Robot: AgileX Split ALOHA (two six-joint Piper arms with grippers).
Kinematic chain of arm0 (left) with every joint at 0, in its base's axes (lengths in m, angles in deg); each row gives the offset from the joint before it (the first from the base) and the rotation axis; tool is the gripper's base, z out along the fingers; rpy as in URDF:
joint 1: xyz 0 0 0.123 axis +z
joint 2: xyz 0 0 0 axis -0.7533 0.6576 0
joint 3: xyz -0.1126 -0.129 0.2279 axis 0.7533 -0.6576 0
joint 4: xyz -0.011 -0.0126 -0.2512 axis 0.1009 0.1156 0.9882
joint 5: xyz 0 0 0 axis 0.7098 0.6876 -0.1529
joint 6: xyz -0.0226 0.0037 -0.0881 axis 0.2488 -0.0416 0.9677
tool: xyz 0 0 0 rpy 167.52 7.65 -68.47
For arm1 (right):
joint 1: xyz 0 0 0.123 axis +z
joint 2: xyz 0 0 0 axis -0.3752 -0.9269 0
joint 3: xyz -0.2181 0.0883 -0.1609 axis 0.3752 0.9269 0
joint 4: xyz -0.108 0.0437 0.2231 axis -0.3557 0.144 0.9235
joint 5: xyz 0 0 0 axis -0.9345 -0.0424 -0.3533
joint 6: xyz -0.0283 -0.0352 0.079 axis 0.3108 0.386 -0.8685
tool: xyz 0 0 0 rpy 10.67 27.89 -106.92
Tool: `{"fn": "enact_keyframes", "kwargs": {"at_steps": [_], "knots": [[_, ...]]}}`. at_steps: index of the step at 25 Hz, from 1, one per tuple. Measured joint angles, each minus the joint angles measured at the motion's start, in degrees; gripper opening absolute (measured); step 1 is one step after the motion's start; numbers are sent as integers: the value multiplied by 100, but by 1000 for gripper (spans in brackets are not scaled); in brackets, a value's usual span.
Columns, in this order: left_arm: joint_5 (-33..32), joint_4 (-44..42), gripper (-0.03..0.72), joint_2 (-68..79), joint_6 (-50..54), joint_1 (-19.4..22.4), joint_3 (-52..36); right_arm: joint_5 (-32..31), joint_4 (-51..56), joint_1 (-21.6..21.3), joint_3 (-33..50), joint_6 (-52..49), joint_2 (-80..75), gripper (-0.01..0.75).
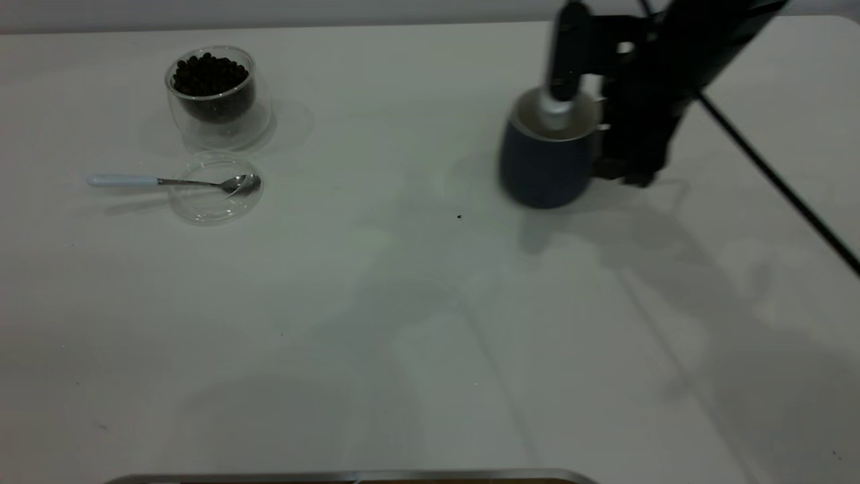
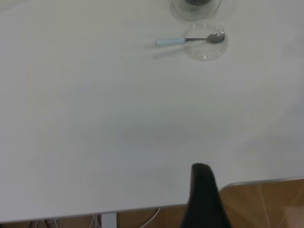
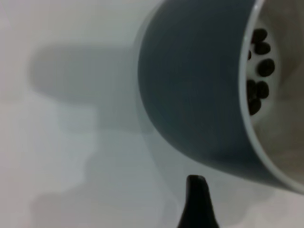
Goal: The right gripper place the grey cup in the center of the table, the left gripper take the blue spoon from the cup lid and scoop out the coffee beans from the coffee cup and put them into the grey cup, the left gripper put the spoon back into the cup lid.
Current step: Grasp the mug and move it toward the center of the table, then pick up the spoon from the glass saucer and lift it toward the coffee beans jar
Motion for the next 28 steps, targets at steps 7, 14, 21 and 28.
{"fn": "enact_keyframes", "kwargs": {"at_steps": [7,14,21,28], "knots": [[0,0,593,0,0,0,0,677,607,824,0,-586,0,592],[0,0,593,0,6,0,0,944,1371,1254,0,-604,61,592],[0,0,593,0,6,0,0,-681,1821,1152,0,-656,1157,592],[0,0,593,0,6,0,0,-2237,1694,1018,0,-1523,2919,590]]}}
